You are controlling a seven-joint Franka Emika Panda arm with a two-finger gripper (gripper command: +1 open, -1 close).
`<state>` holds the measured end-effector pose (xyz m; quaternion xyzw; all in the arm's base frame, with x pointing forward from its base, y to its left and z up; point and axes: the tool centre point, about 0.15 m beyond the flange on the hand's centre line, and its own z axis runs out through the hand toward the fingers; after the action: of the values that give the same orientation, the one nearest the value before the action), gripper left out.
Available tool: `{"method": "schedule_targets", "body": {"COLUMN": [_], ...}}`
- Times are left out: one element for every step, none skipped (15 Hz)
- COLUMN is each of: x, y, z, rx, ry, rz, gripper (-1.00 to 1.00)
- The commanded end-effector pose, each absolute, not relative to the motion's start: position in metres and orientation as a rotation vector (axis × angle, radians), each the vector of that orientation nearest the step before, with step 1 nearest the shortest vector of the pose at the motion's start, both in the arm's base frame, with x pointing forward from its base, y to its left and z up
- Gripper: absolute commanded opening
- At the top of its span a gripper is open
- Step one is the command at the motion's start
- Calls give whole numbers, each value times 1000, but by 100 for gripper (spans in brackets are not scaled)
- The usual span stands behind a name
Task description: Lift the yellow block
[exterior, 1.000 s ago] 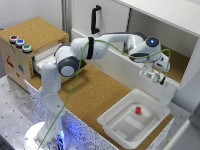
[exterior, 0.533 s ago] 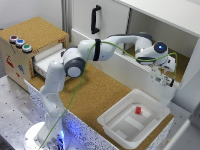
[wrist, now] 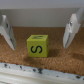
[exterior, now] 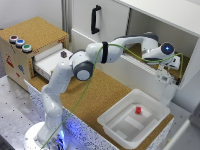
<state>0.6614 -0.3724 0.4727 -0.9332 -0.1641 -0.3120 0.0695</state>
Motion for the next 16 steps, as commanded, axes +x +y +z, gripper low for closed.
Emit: {"method": "schedule_targets", "body": {"x": [704, 707, 708, 708, 707, 706, 705, 703, 701, 699, 697, 695, 691, 687, 678, 668], "y": [-376, -375, -373, -370, -367, -365, -363, -361, -360, -359, -357, -356, -356, -356, -355, -354], "z": [481, 480, 478, 478, 478, 477, 477, 476, 475, 474, 473, 474, 478, 482, 490, 498], "rx": [-2779, -2785, -2798, -2802, -2804, -2805, -2809, -2811, -2810, -2811, -2817, -2819, -2827, -2827, -2830, -2829], "ry": [-570, -564, -553, -562, -568, -569, -570, -576, -578, -577, -583, -586, -583, -588, -597, -613], "rz": [-752, -738, -730, -728, -724, -718, -718, -712, -706, -697, -696, -698, -709, -721, -737, -756], "gripper": [100, -100, -100, -100, -100, -100, -100, -100, -100, -100, -100, -100, -100, -100, -100, -100]}}
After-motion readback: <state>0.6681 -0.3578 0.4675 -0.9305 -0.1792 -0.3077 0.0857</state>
